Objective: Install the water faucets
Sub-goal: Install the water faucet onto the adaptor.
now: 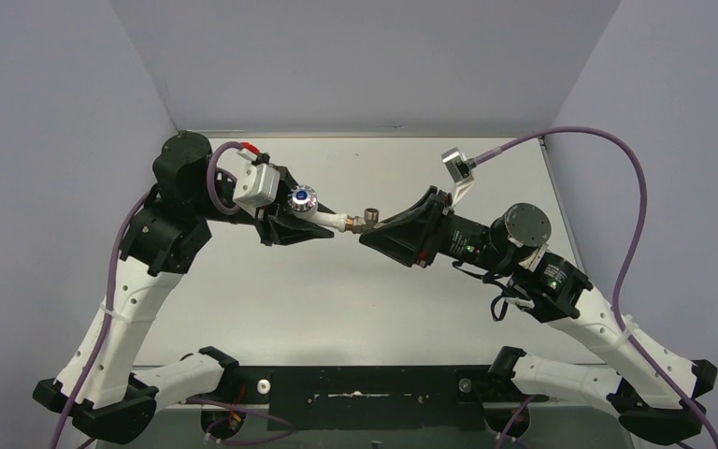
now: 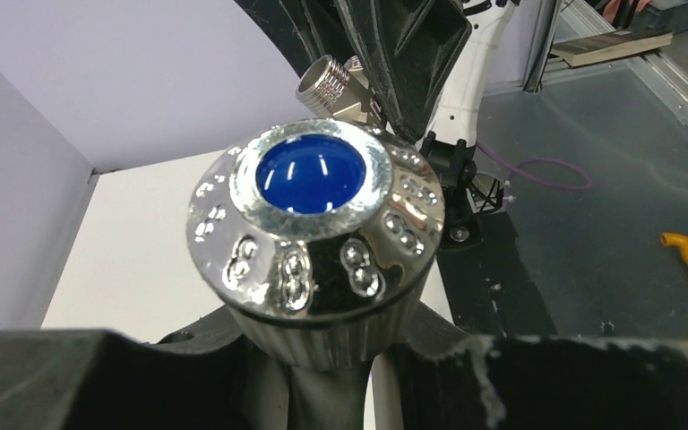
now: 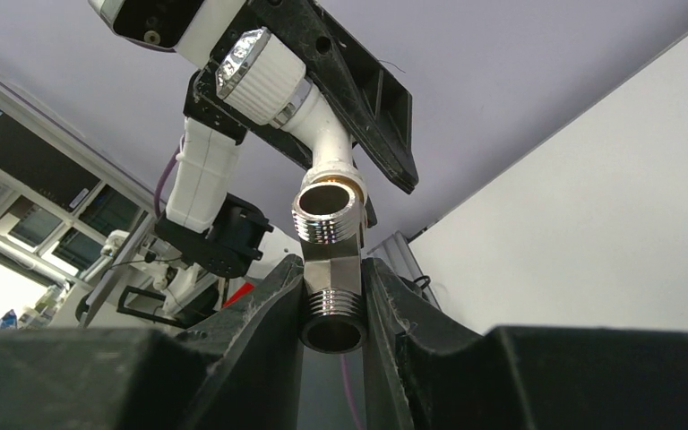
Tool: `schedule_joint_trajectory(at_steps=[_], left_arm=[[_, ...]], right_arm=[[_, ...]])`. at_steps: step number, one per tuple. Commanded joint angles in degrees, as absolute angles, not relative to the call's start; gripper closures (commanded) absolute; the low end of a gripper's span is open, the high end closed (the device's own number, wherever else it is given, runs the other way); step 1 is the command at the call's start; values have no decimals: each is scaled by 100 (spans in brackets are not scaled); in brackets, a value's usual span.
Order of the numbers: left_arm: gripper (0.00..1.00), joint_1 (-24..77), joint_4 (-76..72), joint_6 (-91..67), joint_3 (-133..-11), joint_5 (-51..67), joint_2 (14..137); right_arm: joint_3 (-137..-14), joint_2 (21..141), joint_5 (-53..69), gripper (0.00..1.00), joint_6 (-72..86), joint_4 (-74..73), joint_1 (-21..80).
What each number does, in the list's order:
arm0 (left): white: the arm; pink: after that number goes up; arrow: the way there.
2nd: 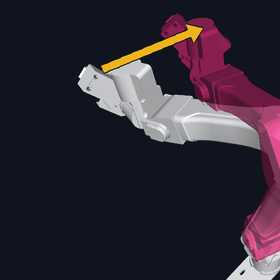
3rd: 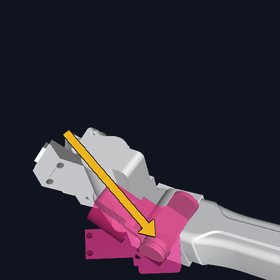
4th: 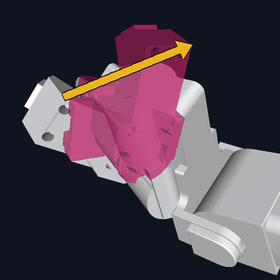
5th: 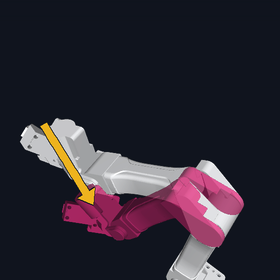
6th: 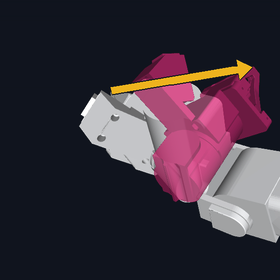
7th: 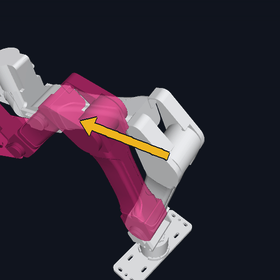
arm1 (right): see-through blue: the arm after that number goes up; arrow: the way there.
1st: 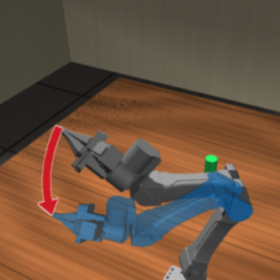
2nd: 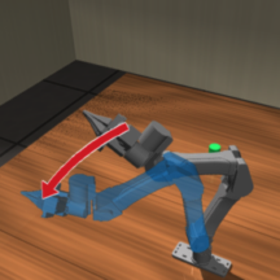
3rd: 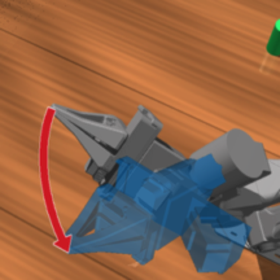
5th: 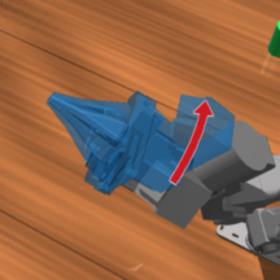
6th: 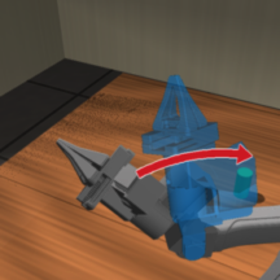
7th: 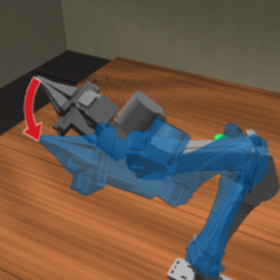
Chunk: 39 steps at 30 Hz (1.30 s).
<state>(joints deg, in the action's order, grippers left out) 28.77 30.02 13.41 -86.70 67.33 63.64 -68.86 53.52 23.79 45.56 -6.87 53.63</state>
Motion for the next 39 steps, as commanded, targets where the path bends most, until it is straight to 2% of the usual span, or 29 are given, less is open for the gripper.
schedule_joint_trajectory(at_steps=[1,25,32,39], left_arm=[[100,3006,3155,1785,-8941,6787,6478],[100,2918,3173,1847,-9001,6682,6416],[100,2918,3275,1877,-9000,6685,6429],[100,2918,3419,1969,-9018,6627,6416]], right_arm=[[-6863,5498,2349,100,5023,115,5383],[-6427,5072,2368,100,5068,318,5129],[-6437,5089,2327,79,5021,418,5127],[-6439,5090,2379,64,4975,546,5126]])
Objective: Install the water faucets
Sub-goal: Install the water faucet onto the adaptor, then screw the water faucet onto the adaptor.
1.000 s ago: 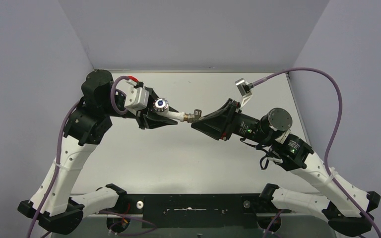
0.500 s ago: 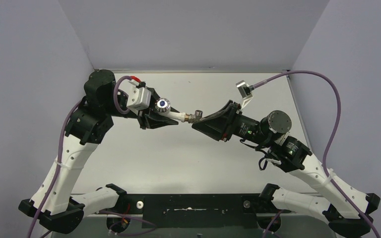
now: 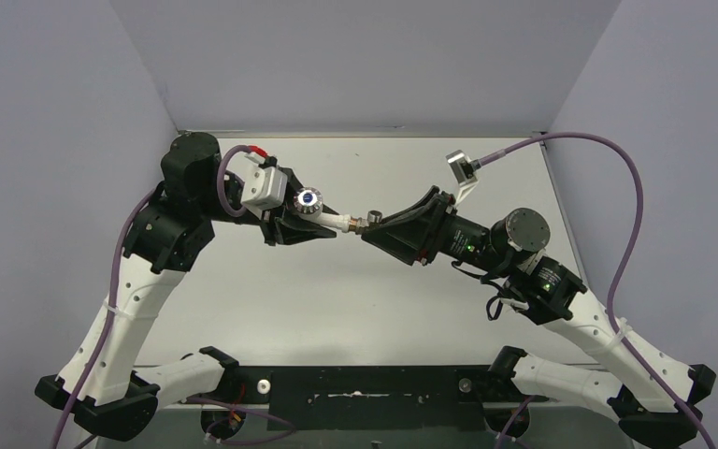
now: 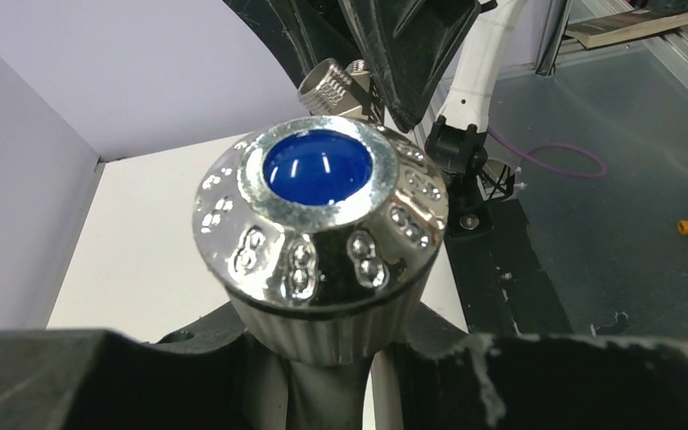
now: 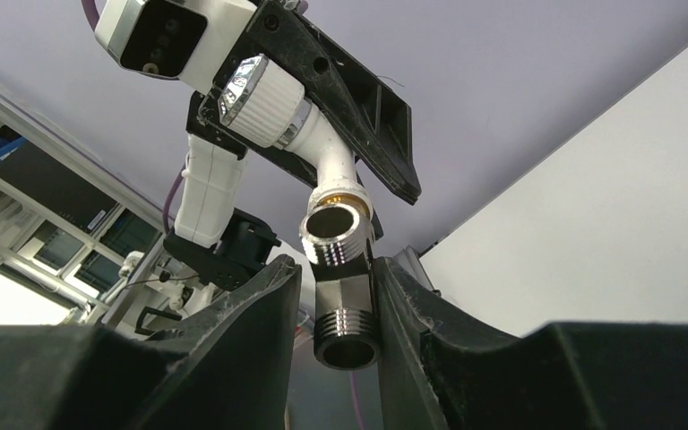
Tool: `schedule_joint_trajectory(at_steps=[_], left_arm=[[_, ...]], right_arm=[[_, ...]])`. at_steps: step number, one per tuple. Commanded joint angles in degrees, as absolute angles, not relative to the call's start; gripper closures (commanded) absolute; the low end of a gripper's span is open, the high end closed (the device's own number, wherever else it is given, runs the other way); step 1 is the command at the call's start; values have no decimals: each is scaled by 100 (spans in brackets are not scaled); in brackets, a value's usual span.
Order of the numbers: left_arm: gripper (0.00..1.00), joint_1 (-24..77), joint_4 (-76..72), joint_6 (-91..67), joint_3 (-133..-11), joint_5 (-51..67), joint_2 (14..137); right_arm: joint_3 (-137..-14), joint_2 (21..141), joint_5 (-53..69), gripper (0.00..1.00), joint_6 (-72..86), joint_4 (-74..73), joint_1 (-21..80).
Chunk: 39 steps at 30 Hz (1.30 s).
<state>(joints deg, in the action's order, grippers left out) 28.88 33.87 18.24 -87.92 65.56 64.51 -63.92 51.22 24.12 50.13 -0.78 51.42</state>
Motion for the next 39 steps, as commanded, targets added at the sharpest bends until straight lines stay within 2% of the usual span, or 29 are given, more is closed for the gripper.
schedule_joint_trajectory(at_steps=[1,8,14,16,22,32,35,39], left_arm=[[100,2918,3419,1969,-9022,6624,6416],[100,2918,3415,1978,-9023,6578,6416],[100,2918,3384,1953,-9010,6557,6434],[100,2918,3362,1943,-9010,6554,6425],[100,2918,3286,1883,-8970,6565,6384],[100,2918,2944,1729,-8879,6512,6262],[100,2918,2638,1581,-8748,6417,6183],[100,2916,2463,1487,-8686,6403,6153]], right_arm=[[-6438,5089,2392,63,4975,569,5130],[-6415,5048,2437,55,4924,602,5131],[-6407,4993,2347,55,4877,533,5124],[-6412,4997,2355,58,4877,519,5131],[-6418,5028,2211,80,4951,419,5129],[-6347,5047,2141,97,5372,390,5132],[-6314,5016,2096,96,5417,381,5126],[-6287,4954,1992,84,5432,356,5126]])
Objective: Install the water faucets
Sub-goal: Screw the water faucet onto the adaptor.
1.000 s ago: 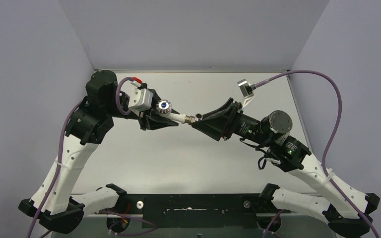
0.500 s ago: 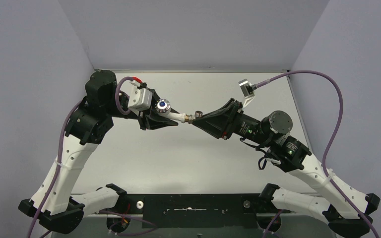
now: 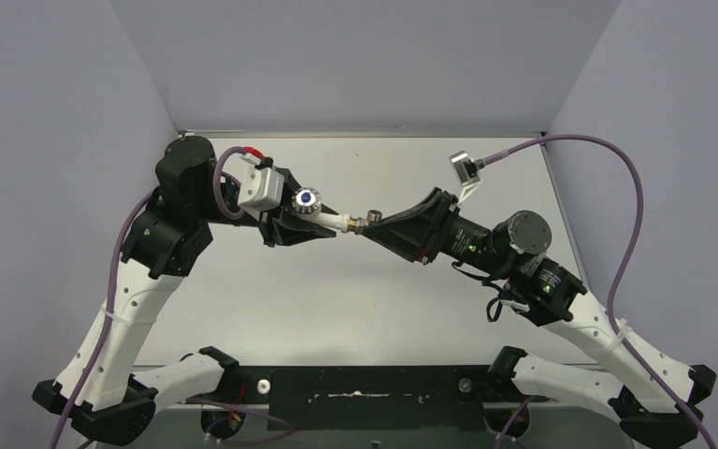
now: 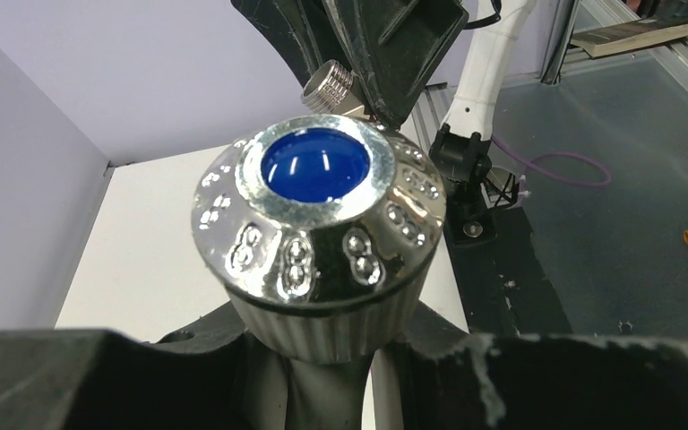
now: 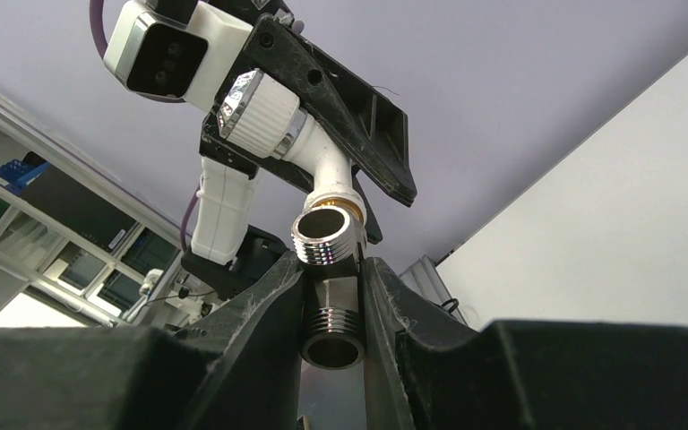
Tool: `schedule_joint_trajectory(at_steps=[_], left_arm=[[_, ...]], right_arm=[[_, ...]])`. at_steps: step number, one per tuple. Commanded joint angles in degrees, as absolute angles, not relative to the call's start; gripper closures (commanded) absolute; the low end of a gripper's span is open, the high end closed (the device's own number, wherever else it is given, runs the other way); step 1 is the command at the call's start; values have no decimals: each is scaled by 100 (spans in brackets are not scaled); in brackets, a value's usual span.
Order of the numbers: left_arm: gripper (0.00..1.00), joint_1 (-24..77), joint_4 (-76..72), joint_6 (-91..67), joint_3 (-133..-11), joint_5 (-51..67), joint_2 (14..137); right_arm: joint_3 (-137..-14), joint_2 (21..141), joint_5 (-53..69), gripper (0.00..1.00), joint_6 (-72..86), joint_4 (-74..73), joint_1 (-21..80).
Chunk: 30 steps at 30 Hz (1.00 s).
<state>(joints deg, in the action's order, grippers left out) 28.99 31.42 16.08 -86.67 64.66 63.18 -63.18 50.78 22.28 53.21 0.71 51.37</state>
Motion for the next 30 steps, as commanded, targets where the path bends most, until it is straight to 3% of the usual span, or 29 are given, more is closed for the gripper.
schedule_joint_trajectory(at_steps=[1,3,5,17,30], left_arm=[[100,2918,2459,1478,-8690,6402,6152],[100,2913,2461,1474,-8684,6416,6161],[100,2910,2461,1466,-8692,6428,6169],[100,2909,2466,1444,-8713,6433,6195],[100,2909,2325,1304,-8642,6449,6169]], right_arm=[[-6276,4937,1980,79,5425,359,5124],[-6267,4907,1949,67,5394,360,5125],[-6243,4868,1898,63,5339,352,5125],[-6236,4789,1889,57,5074,335,5116],[-6132,4481,1751,43,4398,424,5113]])
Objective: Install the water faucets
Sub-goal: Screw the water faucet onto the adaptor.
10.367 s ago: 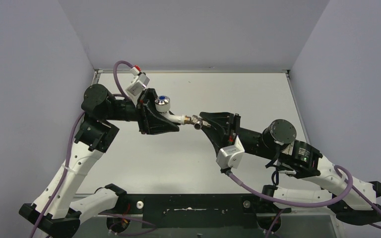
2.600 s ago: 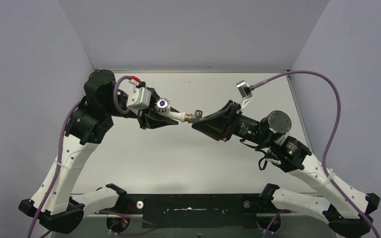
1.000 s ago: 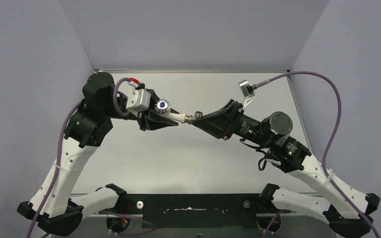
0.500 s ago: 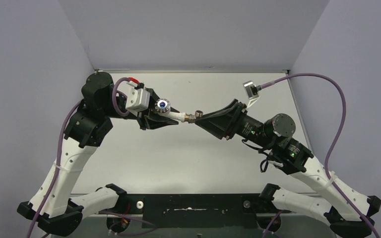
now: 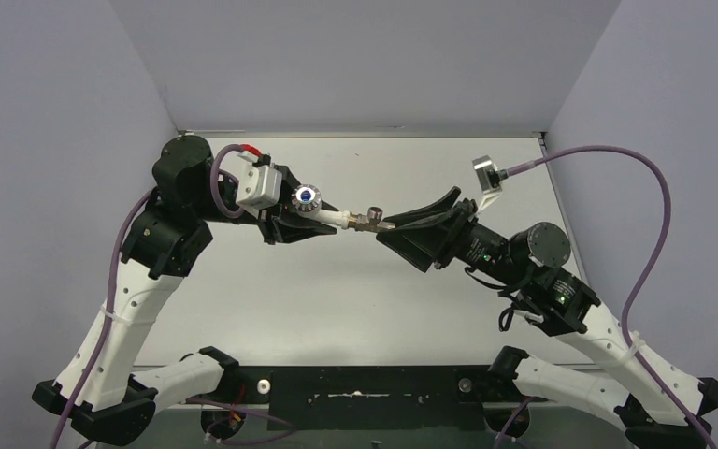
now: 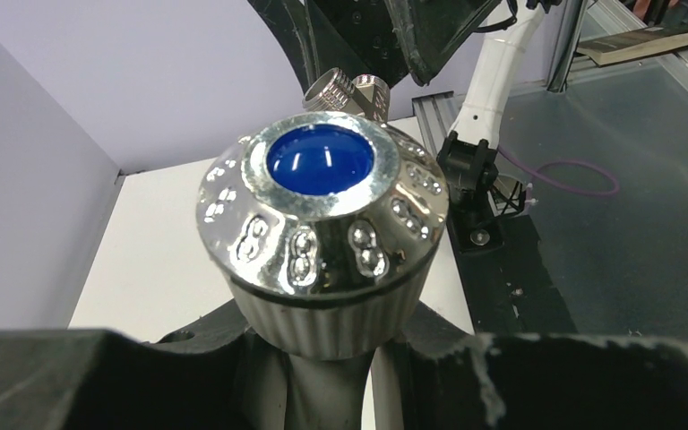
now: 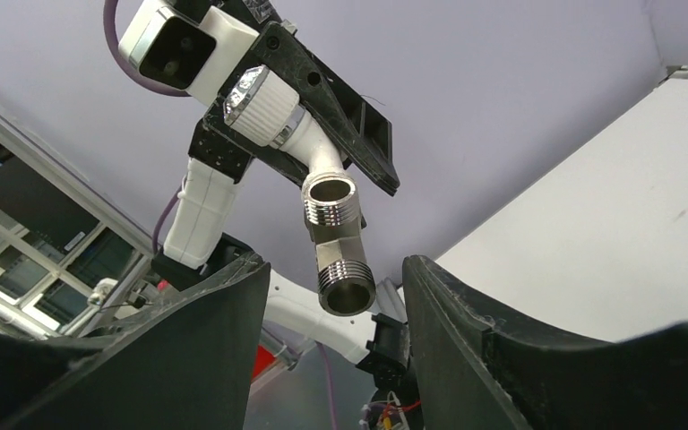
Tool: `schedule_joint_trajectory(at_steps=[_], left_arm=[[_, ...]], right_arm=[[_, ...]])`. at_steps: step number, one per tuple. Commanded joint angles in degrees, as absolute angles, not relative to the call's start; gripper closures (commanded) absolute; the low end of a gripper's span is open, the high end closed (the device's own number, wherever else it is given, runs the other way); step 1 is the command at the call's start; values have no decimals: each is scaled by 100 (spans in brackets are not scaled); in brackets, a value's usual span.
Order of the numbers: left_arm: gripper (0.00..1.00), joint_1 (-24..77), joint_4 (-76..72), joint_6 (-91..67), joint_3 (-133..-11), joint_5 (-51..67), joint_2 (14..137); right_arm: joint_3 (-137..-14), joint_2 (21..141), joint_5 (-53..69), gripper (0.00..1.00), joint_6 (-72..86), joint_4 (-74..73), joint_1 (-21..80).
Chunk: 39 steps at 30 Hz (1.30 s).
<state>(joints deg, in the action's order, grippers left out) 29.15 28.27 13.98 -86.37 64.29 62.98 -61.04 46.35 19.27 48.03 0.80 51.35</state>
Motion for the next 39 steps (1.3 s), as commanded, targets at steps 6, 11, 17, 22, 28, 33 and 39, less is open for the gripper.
schedule_joint_trajectory(at_steps=[6,11,17,22,28,33,39], left_arm=[[100,2901,2083,866,-8533,6260,6122],[100,2900,1083,-394,-8112,6106,5976],[100,2900,577,-1569,-7851,6125,5990],[100,2900,-169,-2465,-7504,6098,5863],[100,2900,-220,-2953,-7373,5988,5758],[100,2900,-239,-3164,-7303,5951,5717],[100,2900,-299,-3287,-7269,6078,5766]], right_arm=[[-6202,4059,1205,41,3089,148,5115],[-6480,3746,1175,41,1196,-426,5127],[-6948,3915,2186,44,-1368,-1096,5125],[-6912,4054,3043,45,-3059,-1004,5125],[-6997,4288,3318,47,-4474,-1110,5125],[-7060,4430,3389,49,-5049,-1313,5124],[-6891,4474,3421,53,-4988,-756,5133]])
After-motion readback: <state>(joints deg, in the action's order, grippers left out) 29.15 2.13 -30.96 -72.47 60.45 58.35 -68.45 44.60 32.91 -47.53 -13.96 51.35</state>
